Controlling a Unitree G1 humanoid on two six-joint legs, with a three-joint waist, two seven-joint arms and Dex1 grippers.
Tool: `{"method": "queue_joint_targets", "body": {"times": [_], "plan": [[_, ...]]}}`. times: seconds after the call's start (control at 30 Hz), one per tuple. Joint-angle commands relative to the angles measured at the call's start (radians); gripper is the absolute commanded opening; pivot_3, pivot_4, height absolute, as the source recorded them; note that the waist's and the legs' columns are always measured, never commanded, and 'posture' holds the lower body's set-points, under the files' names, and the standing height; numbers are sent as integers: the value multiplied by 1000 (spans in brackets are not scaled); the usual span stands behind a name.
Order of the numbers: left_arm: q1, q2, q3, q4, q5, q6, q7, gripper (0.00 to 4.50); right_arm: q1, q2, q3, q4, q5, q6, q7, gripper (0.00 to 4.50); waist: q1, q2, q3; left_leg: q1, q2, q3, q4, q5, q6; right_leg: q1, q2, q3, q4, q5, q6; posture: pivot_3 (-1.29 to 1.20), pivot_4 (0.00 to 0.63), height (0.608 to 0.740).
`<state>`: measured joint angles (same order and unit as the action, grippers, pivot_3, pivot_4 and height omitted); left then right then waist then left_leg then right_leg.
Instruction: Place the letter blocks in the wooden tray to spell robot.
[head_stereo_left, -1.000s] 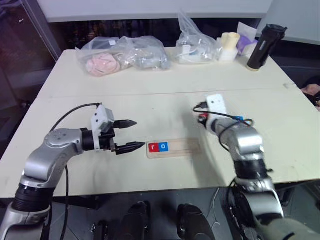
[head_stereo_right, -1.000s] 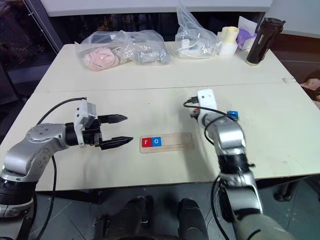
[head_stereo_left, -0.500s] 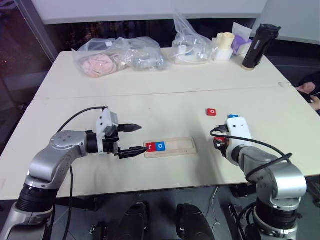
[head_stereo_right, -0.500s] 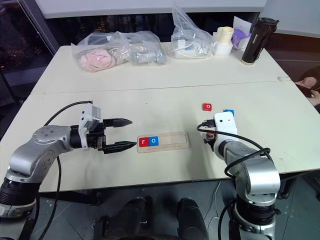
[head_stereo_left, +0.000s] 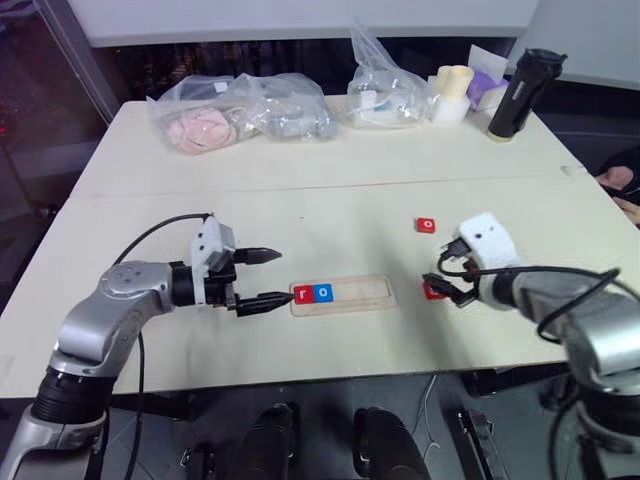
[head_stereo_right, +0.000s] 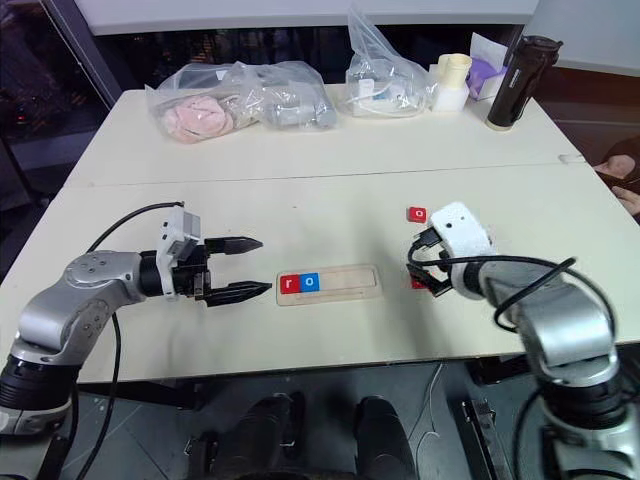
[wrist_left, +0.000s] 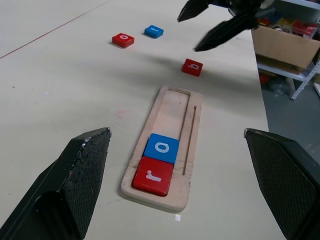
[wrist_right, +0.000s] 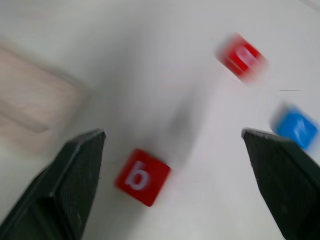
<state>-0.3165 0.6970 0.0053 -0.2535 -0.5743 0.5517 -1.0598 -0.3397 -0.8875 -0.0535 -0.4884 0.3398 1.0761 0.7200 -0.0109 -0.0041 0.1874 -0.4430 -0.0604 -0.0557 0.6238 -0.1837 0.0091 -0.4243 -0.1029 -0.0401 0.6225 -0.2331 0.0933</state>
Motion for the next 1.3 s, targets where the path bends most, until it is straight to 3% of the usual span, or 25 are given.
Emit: {"method": "queue_joint_targets", "body": {"times": [0.03,0.13,0.27,0.77,0.87,1.03,1.3], "plan": [[-30,3,12,8,10,-27,-3,4500,25,-68,58,171,-46,-433,253,4454,0,0,0,0,0,0,0,0,0,0,0,0,-1,0,0,0,150,725],[-48,5,5,28,19,-40,-14,4500,-2,-89,126,335,-96,-648,377,4454,0,-1,1,0,0,1,0,0,0,1,0,0,-2,1,-1,0,150,725],[-64,10,7,37,20,-36,-25,4500,-83,-71,203,531,-132,-772,511,4454,-1,-1,1,0,0,1,1,0,0,1,0,0,-2,2,-1,0,150,725],[-21,80,14,-37,-22,4,-110,4500,-181,-22,232,809,-222,-888,573,4454,4,-1,1,0,1,1,1,0,0,0,0,1,-1,2,-3,0,150,725],[-23,79,11,-38,-21,3,-112,4500,-185,-25,228,835,-227,-894,574,3625,5,-1,1,0,0,1,1,0,0,0,0,1,-1,2,-3,0,150,725],[-27,76,7,-33,-16,0,-114,4500,-183,-21,221,826,-221,-881,578,1134,5,-1,1,0,0,1,1,0,0,0,0,1,-1,2,-3,0,150,725],[-24,82,10,-32,-16,3,-123,4500,-213,26,209,527,-124,-716,574,1143,1,-1,2,0,1,1,2,0,0,-2,0,2,2,2,-3,0,150,725]]}}
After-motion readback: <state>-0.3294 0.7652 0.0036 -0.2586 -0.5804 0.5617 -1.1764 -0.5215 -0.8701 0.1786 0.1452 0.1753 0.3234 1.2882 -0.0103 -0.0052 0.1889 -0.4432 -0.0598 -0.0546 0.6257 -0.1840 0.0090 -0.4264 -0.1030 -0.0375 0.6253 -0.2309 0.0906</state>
